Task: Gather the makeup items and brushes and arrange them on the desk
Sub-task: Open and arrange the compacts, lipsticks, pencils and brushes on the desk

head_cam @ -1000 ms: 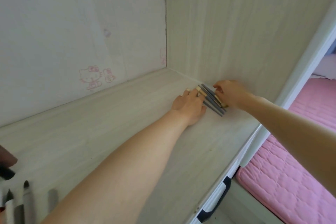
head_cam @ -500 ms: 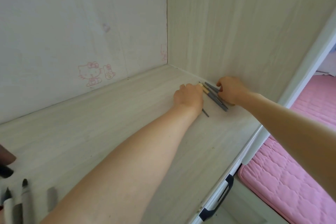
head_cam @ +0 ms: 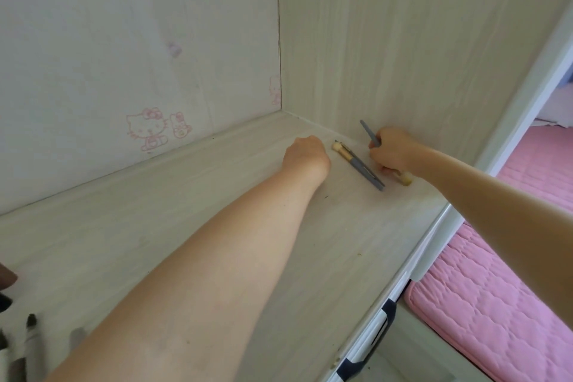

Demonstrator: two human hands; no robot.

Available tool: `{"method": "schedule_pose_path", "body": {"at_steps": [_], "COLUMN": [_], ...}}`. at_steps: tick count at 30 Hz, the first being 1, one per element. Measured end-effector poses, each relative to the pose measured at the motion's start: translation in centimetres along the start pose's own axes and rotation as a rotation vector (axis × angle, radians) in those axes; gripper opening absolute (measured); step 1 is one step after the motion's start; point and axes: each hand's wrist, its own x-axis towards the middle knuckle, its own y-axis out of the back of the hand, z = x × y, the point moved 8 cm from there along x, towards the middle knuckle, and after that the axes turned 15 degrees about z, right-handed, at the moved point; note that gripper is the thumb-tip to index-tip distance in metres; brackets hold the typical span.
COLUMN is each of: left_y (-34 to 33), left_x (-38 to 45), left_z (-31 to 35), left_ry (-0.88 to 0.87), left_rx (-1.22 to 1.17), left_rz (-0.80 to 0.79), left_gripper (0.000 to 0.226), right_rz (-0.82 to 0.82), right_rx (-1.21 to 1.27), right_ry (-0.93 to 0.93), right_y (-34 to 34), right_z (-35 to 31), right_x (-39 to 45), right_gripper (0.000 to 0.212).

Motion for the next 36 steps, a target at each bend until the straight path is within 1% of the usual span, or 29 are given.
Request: {"method": "schedule_pose_path", "body": {"at_steps": [3, 5, 8, 11, 13, 17, 20, 22, 24, 25, 28, 30, 33, 36], "left_y": [0.1, 0.3, 0.1, -0.8, -1.5, -1.9, -1.6, -1.5, -1.3, -1.2, -1.0, -1.1, -1.3, -1.9], "left_x": [0.6, 0.9, 1.0, 0.7, 0.5, 0.1, 0.1, 0.2, 0.2, 0.2, 0.4, 0.8, 1.2, 1.2], "left_z": [0.0, 0.1, 1.1, 2.2, 2.6, 3.0, 2.7, 2.2, 1.5, 1.2, 0.8, 0.9, 1.7, 2.8], "left_ry": [0.024, 0.069, 0.143, 0.191, 0.202, 0.193, 0.185, 0.179, 0.172, 0.171, 0.193, 0.226, 0.253, 0.238], "left_rx": [-0.065, -0.156, -0.317, -0.436, -0.422, -0.278, -0.226, -0.203, -0.200, -0.211, -0.278, -0.362, -0.486, -0.525], "left_rz": [0.012, -0.001, -0.032, -0.011, 0.033, 0.133, 0.139, 0.128, 0.119, 0.114, 0.098, 0.073, 0.054, 0.055], "left_gripper": [0.030, 0.029, 0.030, 0.033, 0.031, 0.028, 0.023, 0.020, 0.012, 0.009, 0.023, 0.027, 0.027, 0.035], "right_rz": [-0.033, -0.057, -0.056, -0.049, -0.053, -0.062, -0.072, -0.074, -0.061, -0.055, -0.040, -0.031, -0.059, -0.092], "right_rx": [0.046, 0.053, 0.037, 0.054, 0.055, 0.122, 0.144, 0.112, 0.080, 0.074, 0.093, 0.147, 0.252, 0.282], "right_ry": [-0.060, -0.087, -0.090, -0.095, -0.114, -0.148, -0.167, -0.164, -0.164, -0.168, -0.180, -0.187, -0.229, -0.237], "right_y": [-0.5, -0.8, -1.0, -1.2, -1.2, -1.1, -1.1, -1.1, -1.0, -1.0, -0.8, -0.7, -1.0, -1.3], "right_z": [0.3, 0.5, 0.5, 0.6, 0.8, 1.3, 1.6, 1.6, 1.7, 1.8, 2.1, 2.4, 3.3, 4.0], "right_x": [-0.2, -0.3, -0.2, -0.2, -0.3, -0.6, -0.5, -0.5, -0.4, -0.4, -0.3, -0.3, -0.3, -0.3], "right_gripper": [0.025, 0.025, 0.027, 0.031, 0.033, 0.015, 0.019, 0.016, 0.018, 0.021, 0.026, 0.028, 0.030, 0.031]}}
